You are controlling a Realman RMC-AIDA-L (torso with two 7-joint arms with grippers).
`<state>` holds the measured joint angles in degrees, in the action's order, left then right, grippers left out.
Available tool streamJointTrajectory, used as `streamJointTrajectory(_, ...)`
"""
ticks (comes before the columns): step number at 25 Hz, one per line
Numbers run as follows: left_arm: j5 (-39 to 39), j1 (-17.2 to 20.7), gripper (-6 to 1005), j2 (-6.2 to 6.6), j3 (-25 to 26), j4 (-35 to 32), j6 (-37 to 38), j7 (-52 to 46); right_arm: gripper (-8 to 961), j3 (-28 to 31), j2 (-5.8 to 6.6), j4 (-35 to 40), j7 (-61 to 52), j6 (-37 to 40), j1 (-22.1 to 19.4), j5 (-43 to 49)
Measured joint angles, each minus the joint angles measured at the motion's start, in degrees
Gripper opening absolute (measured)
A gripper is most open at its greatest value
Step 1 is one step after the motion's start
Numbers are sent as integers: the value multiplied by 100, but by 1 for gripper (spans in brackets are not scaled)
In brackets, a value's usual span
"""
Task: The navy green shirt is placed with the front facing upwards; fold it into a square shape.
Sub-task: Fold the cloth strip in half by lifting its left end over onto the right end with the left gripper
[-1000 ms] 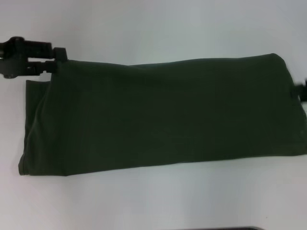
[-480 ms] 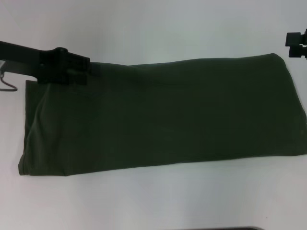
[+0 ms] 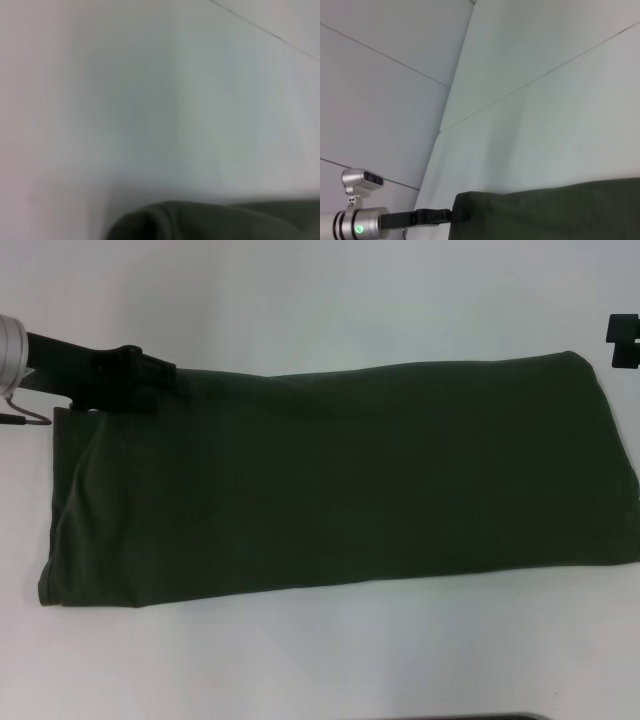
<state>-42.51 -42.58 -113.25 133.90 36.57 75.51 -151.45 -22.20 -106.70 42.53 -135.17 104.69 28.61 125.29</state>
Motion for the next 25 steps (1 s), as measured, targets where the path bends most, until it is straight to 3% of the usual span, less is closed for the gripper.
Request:
streamJointTrajectory(16,934,-101,548,-42,-79,-48,-609,-407,702,-4,-12,-17,-16,21,-5,22)
streamJointTrajectory(25,853,-6,547,6,187,269,-90,-407,701,-4,-10,-17,-26,57,-28,22)
